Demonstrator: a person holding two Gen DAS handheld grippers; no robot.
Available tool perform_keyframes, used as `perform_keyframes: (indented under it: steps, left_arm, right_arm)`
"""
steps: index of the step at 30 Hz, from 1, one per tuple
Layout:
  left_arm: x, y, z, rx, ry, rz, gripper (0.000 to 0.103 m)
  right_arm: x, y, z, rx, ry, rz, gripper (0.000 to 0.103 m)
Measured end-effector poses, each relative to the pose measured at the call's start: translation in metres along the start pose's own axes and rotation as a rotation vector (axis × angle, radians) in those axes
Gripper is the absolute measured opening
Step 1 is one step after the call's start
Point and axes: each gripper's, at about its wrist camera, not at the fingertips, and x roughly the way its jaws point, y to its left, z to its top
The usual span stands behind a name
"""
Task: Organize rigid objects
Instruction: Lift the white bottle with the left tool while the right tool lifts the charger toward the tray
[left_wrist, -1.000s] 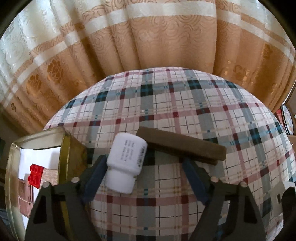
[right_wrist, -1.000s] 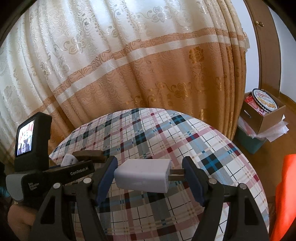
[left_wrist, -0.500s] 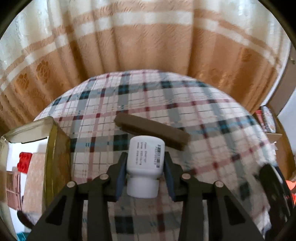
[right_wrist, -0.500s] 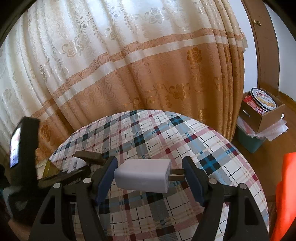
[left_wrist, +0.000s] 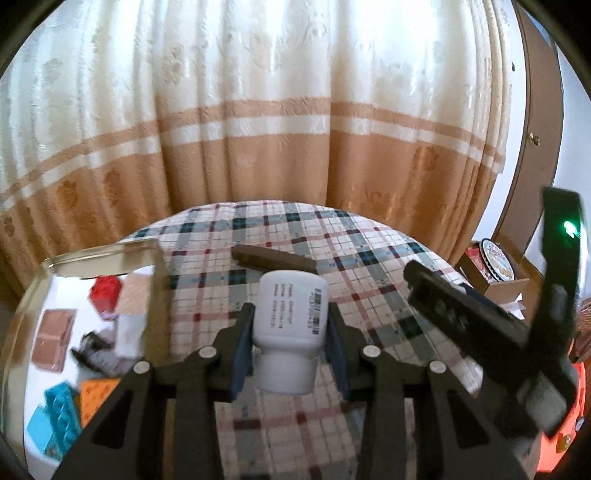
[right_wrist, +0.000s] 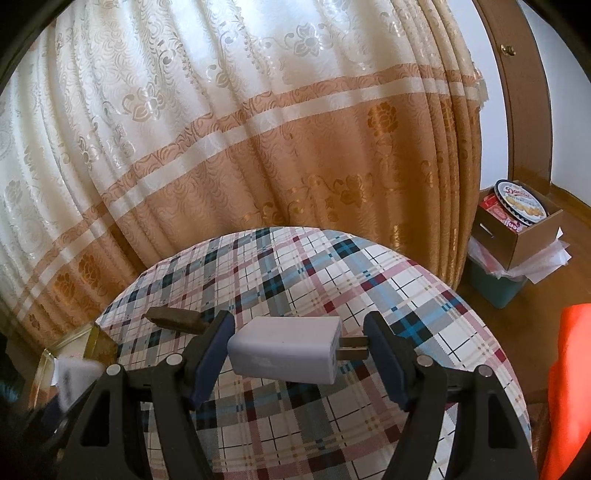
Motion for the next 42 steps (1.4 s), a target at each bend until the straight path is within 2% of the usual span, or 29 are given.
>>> perform_keyframes:
  steps: [9, 13, 22, 24, 27, 33, 36, 42]
  left_arm:
    - [-0.031, 0.014, -0.029, 0.014, -0.052, 0.067, 0.037]
    - [-0.043, 0.025, -0.035, -0.007, -0.074, 0.069, 0.037]
    - [-0.059, 0.047, -0.044, -0.003, -0.139, 0.145, 0.037]
    - [-0.061, 0.052, -0.045, -0.019, -0.138, 0.142, 0.037]
    - [-0.061, 0.058, -0.047, -0.027, -0.131, 0.148, 0.037]
    - [-0.065, 0.071, -0.053, -0.056, -0.128, 0.15, 0.037]
    - [-0.068, 0.075, -0.054, -0.062, -0.13, 0.148, 0.037]
    - [-0.074, 0.084, -0.054, -0.084, -0.126, 0.138, 0.037]
  right_arm:
    - [-0.005, 0.003, -0.001, -0.017, -0.024, -0.059, 0.074]
    - [-0.008, 0.003, -0.003, -0.013, -0.032, -0.089, 0.074]
    - [-0.02, 0.009, -0.014, 0.011, -0.026, -0.112, 0.074]
    - [-0.022, 0.015, -0.017, -0.008, -0.023, -0.123, 0.074]
    - [-0.031, 0.028, -0.019, -0.069, -0.065, -0.143, 0.074]
    - [-0.046, 0.037, -0.024, -0.087, -0.102, -0.128, 0.074]
    - [-0.048, 0.044, -0.028, -0.091, -0.082, -0.118, 0.074]
    - [-0.061, 0.057, -0.036, -0.105, -0.097, -0.086, 0.074]
